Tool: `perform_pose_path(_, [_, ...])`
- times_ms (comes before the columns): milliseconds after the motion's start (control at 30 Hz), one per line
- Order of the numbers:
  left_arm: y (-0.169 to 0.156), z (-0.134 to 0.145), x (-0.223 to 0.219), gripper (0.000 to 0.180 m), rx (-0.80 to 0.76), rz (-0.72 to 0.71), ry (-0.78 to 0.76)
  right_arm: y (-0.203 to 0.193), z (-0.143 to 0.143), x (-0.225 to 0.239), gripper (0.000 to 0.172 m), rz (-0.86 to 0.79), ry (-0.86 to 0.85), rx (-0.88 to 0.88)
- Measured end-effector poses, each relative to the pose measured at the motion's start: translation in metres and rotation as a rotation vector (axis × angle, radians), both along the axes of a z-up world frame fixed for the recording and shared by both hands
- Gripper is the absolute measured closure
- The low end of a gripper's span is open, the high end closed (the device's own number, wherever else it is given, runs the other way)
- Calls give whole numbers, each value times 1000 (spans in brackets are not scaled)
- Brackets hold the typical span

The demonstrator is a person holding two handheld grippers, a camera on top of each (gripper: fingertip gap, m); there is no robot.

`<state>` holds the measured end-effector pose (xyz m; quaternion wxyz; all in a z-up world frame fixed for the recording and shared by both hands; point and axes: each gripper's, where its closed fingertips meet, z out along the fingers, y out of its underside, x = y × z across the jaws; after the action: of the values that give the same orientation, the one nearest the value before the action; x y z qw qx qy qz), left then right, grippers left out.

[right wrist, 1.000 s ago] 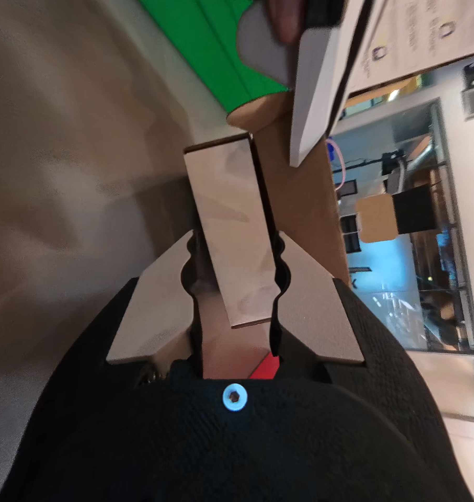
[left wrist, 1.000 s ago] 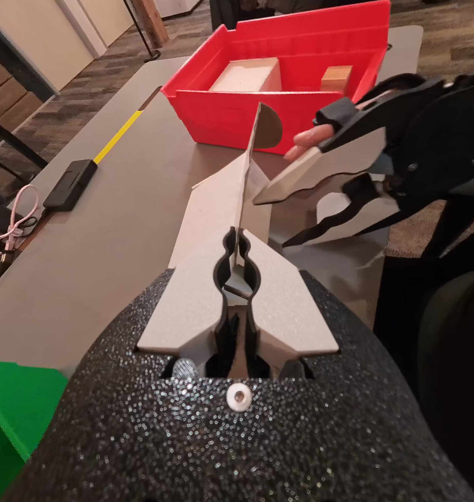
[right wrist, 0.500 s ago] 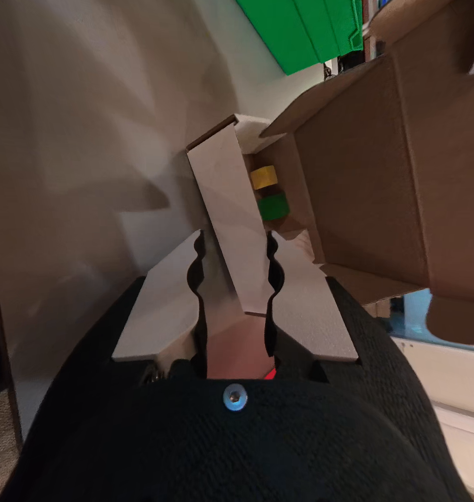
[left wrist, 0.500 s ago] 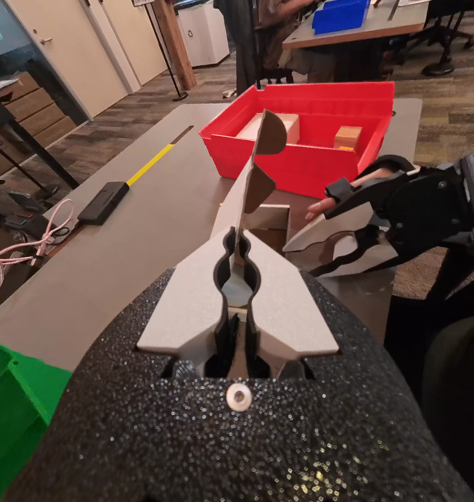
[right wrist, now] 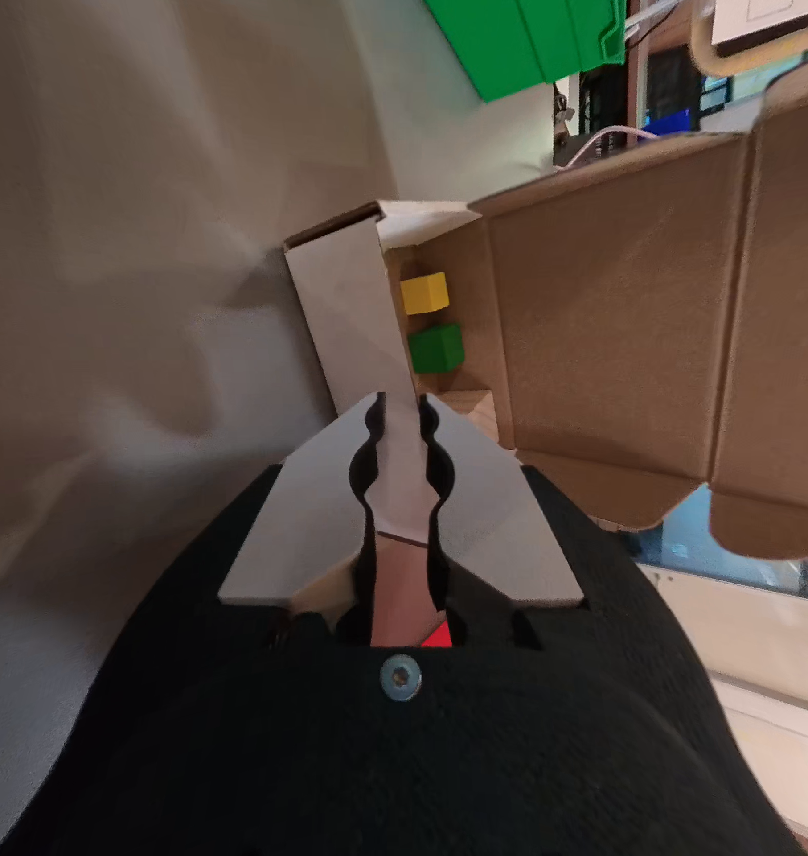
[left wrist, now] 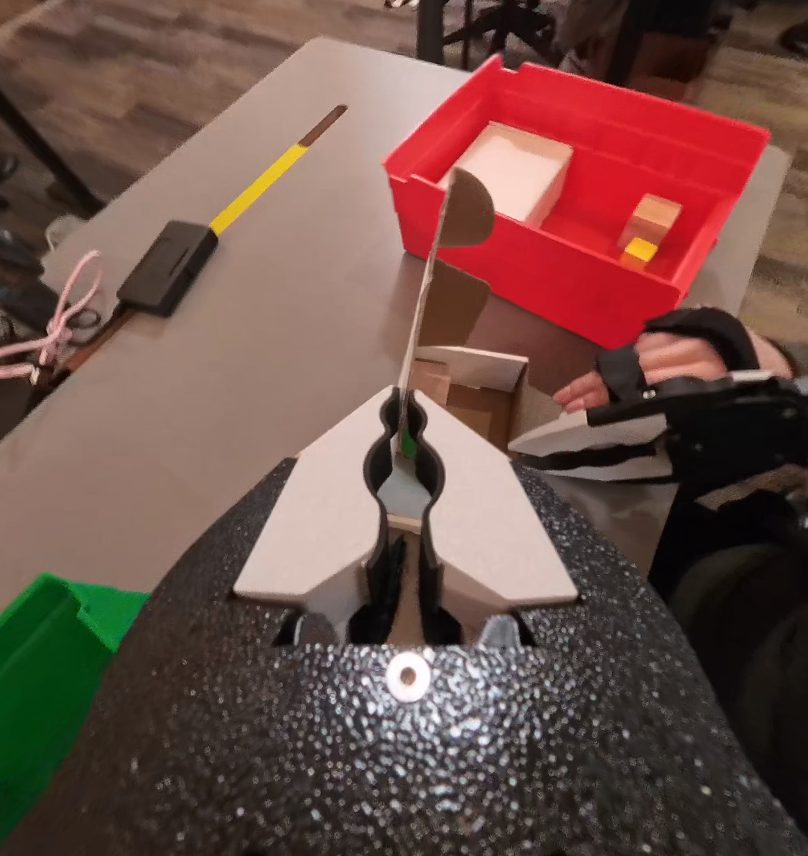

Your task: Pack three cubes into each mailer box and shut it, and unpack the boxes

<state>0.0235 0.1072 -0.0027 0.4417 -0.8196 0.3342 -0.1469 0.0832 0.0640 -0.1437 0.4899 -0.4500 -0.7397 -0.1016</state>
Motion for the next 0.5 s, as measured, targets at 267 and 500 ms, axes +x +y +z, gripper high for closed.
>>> perform_pose_path(267, [49, -10, -38, 179, -127, 167, 23, -6, 0, 10, 163, 25, -29, -146])
perform_pose_path(500, [71, -34, -53, 177, -215, 130, -48, -6, 1, 7, 149, 59, -38, -236])
